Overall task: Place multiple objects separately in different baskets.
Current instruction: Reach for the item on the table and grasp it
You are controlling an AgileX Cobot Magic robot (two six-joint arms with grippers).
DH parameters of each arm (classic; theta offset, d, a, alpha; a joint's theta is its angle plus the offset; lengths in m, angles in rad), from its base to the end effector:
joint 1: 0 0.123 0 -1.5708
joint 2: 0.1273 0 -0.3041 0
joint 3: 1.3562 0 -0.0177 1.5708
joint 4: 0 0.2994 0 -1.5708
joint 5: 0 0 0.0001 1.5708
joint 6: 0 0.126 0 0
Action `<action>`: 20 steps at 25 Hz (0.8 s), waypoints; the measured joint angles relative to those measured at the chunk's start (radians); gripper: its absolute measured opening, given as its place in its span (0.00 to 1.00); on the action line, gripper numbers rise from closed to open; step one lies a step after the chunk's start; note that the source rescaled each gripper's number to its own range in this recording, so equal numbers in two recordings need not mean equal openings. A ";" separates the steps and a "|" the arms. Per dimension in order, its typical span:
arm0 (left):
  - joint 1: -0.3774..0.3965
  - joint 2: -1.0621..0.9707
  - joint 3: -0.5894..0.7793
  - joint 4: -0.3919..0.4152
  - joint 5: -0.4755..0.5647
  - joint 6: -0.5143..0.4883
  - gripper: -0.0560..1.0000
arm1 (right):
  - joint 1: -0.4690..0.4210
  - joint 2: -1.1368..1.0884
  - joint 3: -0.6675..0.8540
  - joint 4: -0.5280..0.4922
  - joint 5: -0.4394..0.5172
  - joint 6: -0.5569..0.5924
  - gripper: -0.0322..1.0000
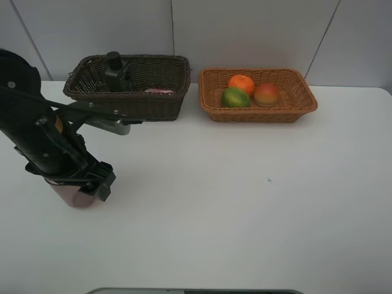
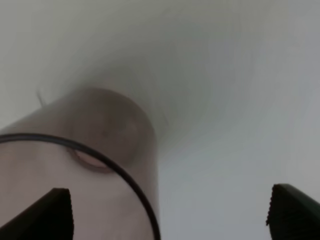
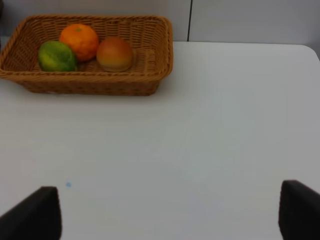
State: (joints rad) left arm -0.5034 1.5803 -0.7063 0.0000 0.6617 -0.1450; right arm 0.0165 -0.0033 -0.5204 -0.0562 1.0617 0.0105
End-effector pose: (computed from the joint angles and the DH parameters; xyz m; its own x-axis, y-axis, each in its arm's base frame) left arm 0.2459 -0.1354 0.0997 -0.9300 0.3472 -0.1208 0.3517 0.9359 -0.0176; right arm 0.0467 -0.0054 0.2920 -0.4353 -0.0241 -0.8999 0.0203 0.9991 -0.0366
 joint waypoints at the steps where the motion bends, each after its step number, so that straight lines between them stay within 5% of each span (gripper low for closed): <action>1: 0.000 0.008 0.000 0.000 -0.004 0.000 1.00 | 0.000 0.000 0.000 0.000 0.000 0.000 0.87; 16: 0.000 0.081 0.000 0.015 -0.049 0.001 1.00 | 0.000 0.000 0.000 0.000 0.000 0.000 0.87; 20: 0.000 0.081 0.000 0.024 -0.058 0.002 0.89 | 0.000 0.000 0.000 0.000 0.000 0.000 0.87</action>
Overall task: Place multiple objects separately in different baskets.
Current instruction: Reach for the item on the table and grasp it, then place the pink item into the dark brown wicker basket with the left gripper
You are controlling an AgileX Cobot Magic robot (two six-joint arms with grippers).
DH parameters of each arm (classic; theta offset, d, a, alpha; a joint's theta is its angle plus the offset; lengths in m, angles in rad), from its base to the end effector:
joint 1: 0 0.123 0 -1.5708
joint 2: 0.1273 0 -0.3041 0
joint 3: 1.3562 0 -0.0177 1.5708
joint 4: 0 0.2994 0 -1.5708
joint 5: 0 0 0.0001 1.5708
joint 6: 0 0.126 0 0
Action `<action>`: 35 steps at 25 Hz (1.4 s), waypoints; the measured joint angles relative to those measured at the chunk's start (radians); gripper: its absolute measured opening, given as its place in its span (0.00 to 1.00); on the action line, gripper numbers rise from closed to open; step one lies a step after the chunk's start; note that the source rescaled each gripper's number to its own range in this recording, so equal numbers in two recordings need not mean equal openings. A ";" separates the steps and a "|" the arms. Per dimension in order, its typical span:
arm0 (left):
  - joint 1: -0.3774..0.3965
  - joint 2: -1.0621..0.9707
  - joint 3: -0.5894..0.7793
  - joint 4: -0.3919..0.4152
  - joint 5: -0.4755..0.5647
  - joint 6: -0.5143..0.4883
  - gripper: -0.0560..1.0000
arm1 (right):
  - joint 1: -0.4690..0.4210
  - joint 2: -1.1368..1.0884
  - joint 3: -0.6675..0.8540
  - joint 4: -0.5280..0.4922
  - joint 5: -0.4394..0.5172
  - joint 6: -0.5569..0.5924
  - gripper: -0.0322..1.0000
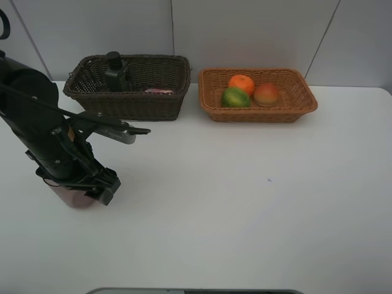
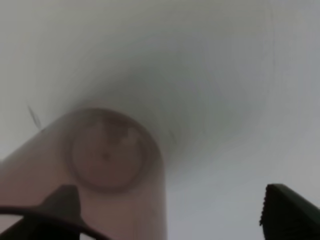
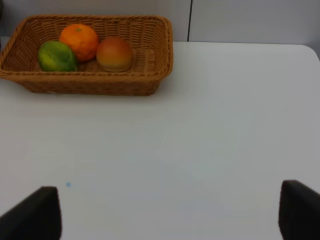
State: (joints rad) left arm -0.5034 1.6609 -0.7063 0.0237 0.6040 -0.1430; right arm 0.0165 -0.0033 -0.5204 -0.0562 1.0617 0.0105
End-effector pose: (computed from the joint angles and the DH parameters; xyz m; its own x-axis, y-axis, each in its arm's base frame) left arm 0.2506 -0.1361 0.0777 -0.9242 0.3684 -0.1004 0.3702 0.9290 0.0010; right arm 0.0467 -0.0054 0.2920 -0.4353 -0.0241 -0.8999 0.0203 0.9991 -0.0366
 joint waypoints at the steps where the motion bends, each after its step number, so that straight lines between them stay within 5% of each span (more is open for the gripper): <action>1: 0.000 0.000 0.000 0.001 -0.003 0.000 0.84 | 0.000 0.000 0.000 0.000 0.000 0.000 0.87; 7: 0.000 0.000 0.000 0.002 -0.007 0.000 0.27 | 0.000 0.000 0.000 0.000 0.000 0.000 0.87; 11: 0.000 0.000 0.000 0.002 -0.007 0.000 0.08 | 0.000 0.000 0.000 0.000 0.000 0.000 0.87; 27: 0.000 -0.002 0.000 0.002 -0.007 -0.001 0.05 | 0.000 0.000 0.000 0.000 0.000 0.000 0.87; 35: 0.000 -0.066 -0.076 0.003 0.079 -0.001 0.05 | 0.000 0.000 0.000 0.000 0.000 0.000 0.87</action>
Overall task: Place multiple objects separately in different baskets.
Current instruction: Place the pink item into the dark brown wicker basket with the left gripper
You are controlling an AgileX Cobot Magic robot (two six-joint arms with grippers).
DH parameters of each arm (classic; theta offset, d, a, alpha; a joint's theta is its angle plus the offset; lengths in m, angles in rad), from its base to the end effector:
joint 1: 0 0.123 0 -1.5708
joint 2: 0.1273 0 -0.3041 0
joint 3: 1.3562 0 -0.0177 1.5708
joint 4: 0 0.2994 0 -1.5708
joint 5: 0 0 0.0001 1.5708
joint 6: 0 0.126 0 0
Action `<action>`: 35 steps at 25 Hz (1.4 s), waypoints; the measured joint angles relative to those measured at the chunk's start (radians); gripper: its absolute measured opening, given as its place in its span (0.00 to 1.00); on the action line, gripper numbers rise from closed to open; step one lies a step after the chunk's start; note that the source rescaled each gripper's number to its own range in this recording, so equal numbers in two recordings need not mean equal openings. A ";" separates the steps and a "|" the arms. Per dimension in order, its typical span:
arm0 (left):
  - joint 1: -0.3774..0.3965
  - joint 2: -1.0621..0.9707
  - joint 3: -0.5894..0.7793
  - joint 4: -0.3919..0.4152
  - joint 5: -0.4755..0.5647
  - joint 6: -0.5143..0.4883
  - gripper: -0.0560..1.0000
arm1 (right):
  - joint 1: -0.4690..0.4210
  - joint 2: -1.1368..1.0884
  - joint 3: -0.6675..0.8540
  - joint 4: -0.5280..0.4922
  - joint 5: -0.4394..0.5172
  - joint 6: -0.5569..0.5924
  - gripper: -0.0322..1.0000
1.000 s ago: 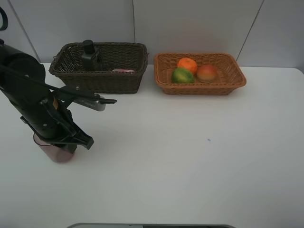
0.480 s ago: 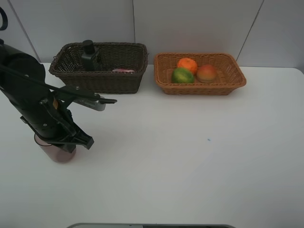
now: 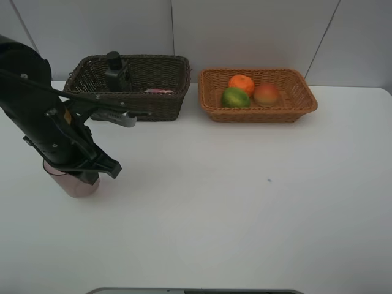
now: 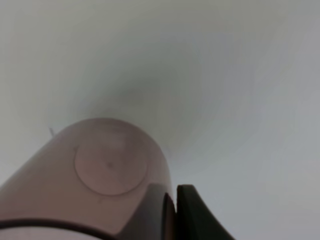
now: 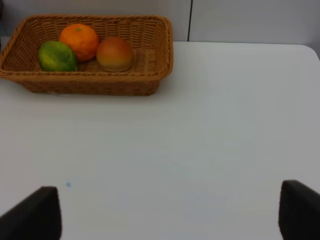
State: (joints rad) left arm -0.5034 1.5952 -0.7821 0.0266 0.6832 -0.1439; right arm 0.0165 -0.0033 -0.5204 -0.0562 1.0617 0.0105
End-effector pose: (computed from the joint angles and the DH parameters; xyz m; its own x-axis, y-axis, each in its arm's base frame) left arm 0.2654 -0.1438 0.1138 -0.9169 0.3646 -0.1621 0.3700 0.9290 -0.0034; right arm 0.0467 -0.0054 0.2920 -0.4353 -0.0241 -0.8999 0.0203 0.9991 -0.0366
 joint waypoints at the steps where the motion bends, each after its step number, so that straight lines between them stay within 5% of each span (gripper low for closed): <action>1: 0.000 -0.006 -0.016 0.000 0.015 0.000 0.05 | 0.000 0.000 0.000 0.000 0.000 0.000 0.87; 11: 0.015 -0.028 -0.324 0.035 0.145 -0.013 0.05 | 0.000 0.000 0.000 0.000 0.000 0.000 0.87; 24: 0.162 0.130 -0.682 0.076 0.173 -0.031 0.05 | 0.000 0.000 0.000 0.000 0.000 0.000 0.87; 35: 0.279 0.308 -0.767 0.109 0.098 -0.033 0.05 | 0.000 0.000 0.000 0.000 0.000 0.000 0.87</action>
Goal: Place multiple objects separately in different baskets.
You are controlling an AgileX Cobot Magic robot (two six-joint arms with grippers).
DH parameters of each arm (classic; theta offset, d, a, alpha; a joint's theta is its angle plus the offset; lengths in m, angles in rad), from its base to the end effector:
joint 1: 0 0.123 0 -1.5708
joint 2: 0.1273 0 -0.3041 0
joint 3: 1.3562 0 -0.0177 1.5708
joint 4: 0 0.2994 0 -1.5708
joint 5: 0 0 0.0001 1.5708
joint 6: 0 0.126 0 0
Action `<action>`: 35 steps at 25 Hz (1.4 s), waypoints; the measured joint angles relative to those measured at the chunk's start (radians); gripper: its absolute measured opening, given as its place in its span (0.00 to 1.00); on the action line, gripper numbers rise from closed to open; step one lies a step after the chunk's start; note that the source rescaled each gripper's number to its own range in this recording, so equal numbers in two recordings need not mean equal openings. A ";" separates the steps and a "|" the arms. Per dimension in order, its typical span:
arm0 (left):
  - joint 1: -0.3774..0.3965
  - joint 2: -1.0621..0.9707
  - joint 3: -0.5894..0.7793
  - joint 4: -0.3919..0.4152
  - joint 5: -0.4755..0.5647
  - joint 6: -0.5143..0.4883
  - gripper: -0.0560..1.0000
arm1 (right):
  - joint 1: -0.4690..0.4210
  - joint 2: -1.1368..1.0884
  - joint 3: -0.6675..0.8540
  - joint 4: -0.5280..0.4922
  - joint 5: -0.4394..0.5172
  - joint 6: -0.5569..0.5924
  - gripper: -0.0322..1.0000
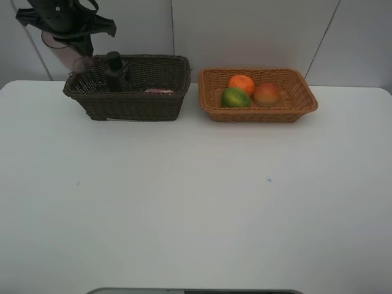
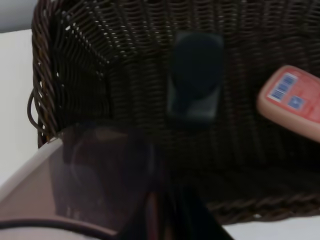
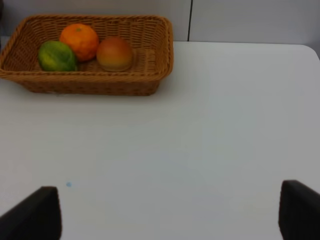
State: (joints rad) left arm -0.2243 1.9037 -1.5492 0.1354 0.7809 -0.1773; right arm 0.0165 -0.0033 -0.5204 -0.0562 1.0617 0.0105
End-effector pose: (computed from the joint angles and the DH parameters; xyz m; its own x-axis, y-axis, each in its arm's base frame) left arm 0.4819 -0.0976 0.2250 -0.8539 0.1124 -0.5082 0.1062 0.9935 0.0412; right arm 0.0467 -0.0054 0.2920 -0.4353 -0.0241 -0.8999 0.0203 0.9991 -0.0366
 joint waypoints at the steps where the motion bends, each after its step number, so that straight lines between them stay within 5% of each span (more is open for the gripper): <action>1: 0.003 0.014 0.000 0.000 -0.011 0.000 0.05 | 0.000 0.000 0.000 0.000 0.000 0.000 0.87; 18: 0.027 0.133 0.000 -0.034 -0.135 0.002 0.06 | 0.000 0.000 0.000 0.000 0.000 0.000 0.87; 21: 0.036 0.133 0.000 -0.036 -0.128 0.005 0.18 | 0.000 0.000 0.000 0.000 0.000 0.000 0.87; 27: 0.038 0.133 0.000 -0.037 -0.128 0.005 0.67 | 0.000 0.000 0.000 0.000 0.000 0.000 0.87; 35: 0.039 0.101 0.000 -0.048 -0.094 0.005 0.76 | 0.000 0.000 0.000 0.000 0.000 0.000 0.87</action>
State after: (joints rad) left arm -0.1851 2.0043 -1.5492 0.0873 0.6865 -0.1721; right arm 0.0165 -0.0033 -0.5204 -0.0562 1.0617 0.0105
